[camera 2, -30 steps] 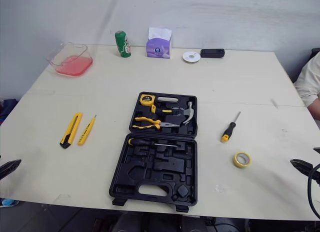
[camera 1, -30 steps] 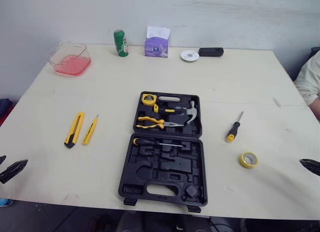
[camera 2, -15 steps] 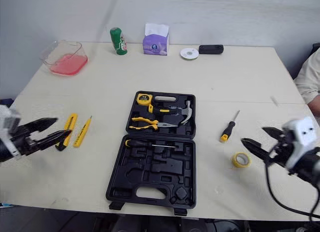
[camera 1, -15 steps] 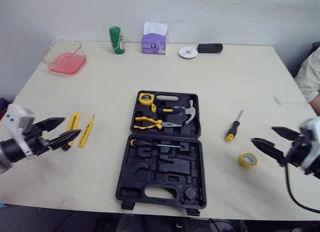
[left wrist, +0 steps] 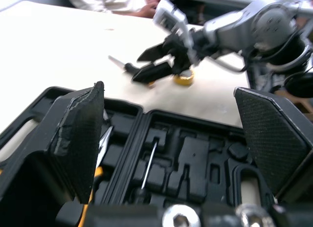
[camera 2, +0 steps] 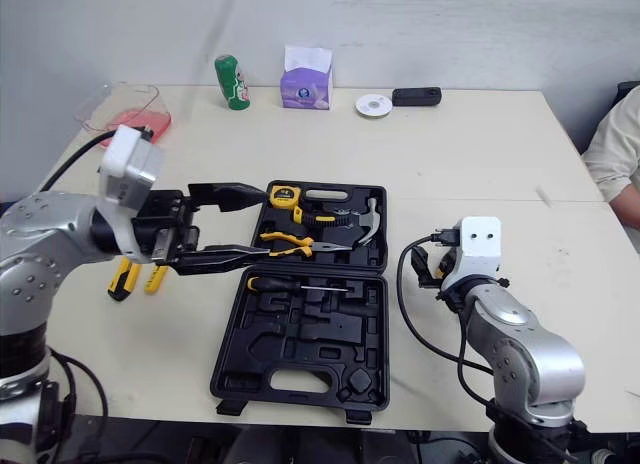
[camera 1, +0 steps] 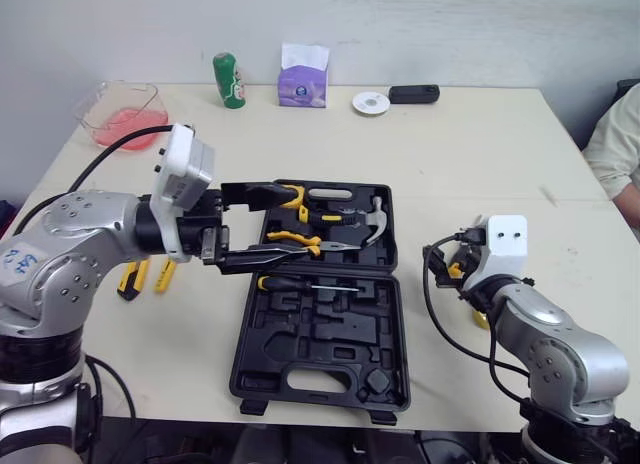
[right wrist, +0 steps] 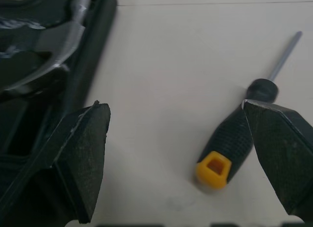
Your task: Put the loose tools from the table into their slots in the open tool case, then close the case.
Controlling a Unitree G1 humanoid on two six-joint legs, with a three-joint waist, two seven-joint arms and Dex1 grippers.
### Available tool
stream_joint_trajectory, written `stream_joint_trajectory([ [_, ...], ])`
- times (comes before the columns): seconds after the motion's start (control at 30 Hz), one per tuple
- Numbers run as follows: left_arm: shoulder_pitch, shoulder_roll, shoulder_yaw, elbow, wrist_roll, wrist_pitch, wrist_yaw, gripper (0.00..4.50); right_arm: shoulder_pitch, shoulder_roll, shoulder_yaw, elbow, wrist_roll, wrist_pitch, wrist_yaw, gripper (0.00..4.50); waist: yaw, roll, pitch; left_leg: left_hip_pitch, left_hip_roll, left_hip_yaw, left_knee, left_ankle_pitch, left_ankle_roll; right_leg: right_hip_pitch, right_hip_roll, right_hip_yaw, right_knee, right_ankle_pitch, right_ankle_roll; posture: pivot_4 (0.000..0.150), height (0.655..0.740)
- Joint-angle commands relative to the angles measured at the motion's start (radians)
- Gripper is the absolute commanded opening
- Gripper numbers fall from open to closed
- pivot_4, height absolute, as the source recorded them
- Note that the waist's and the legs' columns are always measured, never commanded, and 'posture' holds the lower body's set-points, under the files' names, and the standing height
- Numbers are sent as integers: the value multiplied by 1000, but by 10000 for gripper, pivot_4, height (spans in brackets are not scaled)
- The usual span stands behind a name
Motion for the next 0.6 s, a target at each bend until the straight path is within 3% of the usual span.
stream_joint_trajectory([
  [0.03,-65,-30,-51,17,36,-55,-22,44700,-28,54,-2,13,-66,-16,-72,45000,0,0,0,0,0,1,0,0,1,0,0,0,0,0,0,1500,7244],
  [0.43,-153,-111,-120,99,94,-115,-38,44700,-21,176,2,130,-187,-146,-125,45000,-2,0,0,1,1,1,0,0,2,0,3,3,1,0,1,1500,7244],
  [0.6,-155,-116,-135,121,122,-139,-62,45000,-12,202,-7,117,-216,-182,-130,21754,-1,0,0,1,1,1,0,0,2,0,3,3,1,0,1,1500,7244],
])
